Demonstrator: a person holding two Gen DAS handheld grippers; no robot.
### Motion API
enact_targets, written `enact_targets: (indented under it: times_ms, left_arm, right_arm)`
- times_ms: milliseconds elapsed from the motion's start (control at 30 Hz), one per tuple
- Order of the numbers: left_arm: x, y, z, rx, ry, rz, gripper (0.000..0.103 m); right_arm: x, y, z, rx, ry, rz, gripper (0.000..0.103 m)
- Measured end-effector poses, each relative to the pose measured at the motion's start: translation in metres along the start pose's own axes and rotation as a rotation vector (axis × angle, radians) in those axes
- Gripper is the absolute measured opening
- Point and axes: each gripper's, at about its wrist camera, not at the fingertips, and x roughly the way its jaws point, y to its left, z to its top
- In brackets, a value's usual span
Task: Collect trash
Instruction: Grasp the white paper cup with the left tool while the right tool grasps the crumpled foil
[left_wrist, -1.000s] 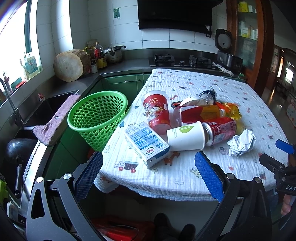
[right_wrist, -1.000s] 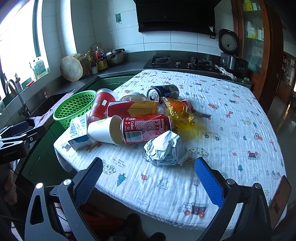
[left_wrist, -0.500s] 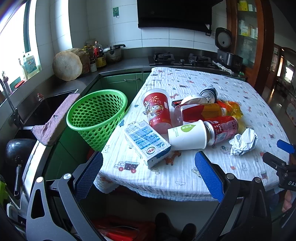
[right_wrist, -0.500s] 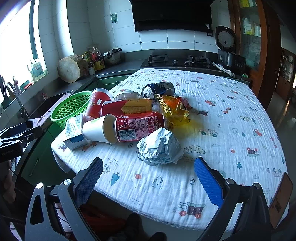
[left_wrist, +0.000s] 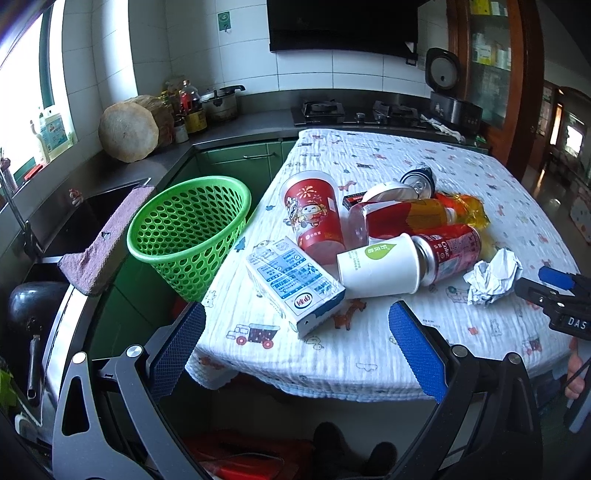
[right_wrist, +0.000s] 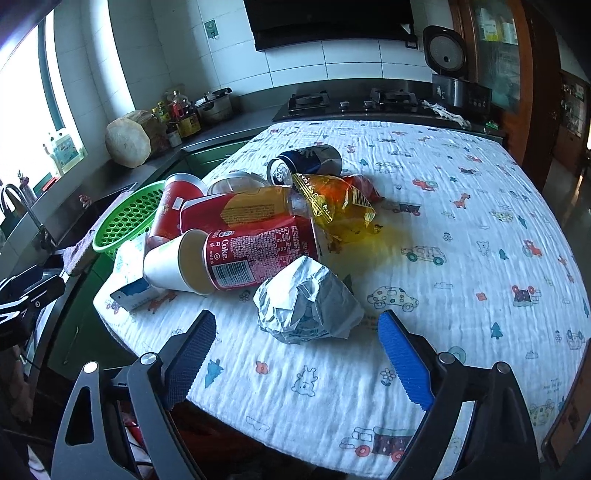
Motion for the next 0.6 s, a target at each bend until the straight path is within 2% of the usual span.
enact_targets:
  times_ms: [300, 400, 600]
  left_arm:
    - [0.011, -0.007, 0.011, 0.05, -0.008, -0.046, 0.097]
    - [0.017, -0.016, 0.014, 0.108, -0.009, -0.082, 0.097]
    - [0.032, -0.041, 0.019, 0.269, -0.021, -0.135, 0.097]
  right_arm:
    - [0.041, -0.004, 0.008, -0.002, 0.045, -0.018, 0.087]
    - [0.053, -0.006, 0.007, 0.001, 0.068, -0.02, 0.086]
    - [0.065, -0.008, 0.006, 0.005, 0.096, -0.022, 0.077]
